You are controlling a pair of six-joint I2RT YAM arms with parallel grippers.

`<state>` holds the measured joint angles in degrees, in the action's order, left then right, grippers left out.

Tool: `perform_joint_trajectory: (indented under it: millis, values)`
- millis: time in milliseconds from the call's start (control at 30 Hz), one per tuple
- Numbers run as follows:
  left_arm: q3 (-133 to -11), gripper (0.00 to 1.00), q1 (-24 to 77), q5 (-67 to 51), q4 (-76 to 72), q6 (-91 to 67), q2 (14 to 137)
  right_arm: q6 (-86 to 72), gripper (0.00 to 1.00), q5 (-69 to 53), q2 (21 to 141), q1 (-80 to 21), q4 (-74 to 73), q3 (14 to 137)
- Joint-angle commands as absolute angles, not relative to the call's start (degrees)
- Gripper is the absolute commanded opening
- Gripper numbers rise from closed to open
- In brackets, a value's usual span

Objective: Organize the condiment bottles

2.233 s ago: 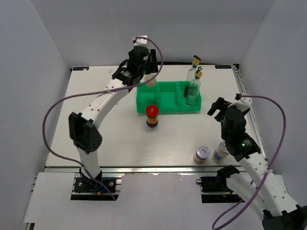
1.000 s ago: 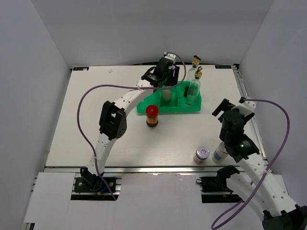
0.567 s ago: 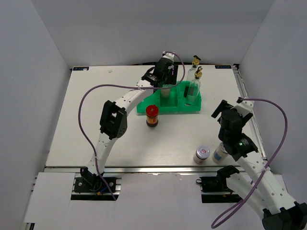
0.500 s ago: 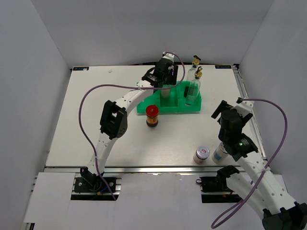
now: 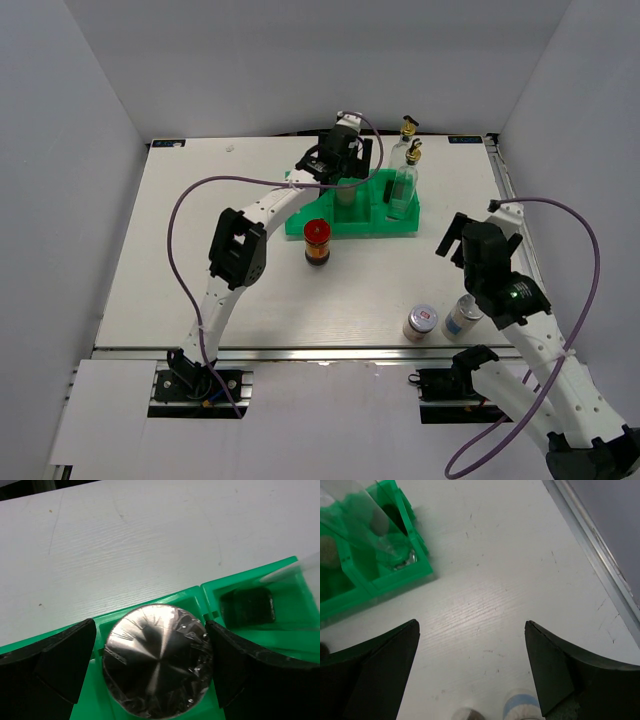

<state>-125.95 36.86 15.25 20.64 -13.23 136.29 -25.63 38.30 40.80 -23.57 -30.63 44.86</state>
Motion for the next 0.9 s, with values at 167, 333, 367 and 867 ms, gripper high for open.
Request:
perform_joint_trajectory:
  millis: [167, 333, 367, 867]
  values:
    - [-127.44, 0.98, 36.04, 15.91, 22.5, -11.08, 130.78, -32.07, 0.89, 36.64, 42.28, -23.29, -46.4, 50.45]
    - [-128.23, 0.98, 35.86, 15.03, 22.33, -11.16, 127.36, -33.83, 0.89, 38.32, 41.31, -23.29, -46.85, 48.69]
    - [-128.41, 0.98, 35.86, 14.59, 22.24, -11.08, 125.96, -34.19, 0.89, 38.49, 41.57, -23.29, -46.93, 48.52]
    - [-96.72, 0.98, 26.56, 16.88, 13.46, -14.85, 95.3, -45.52, 0.89, 36.65, 49.91, -22.76, -62.31, 51.25]
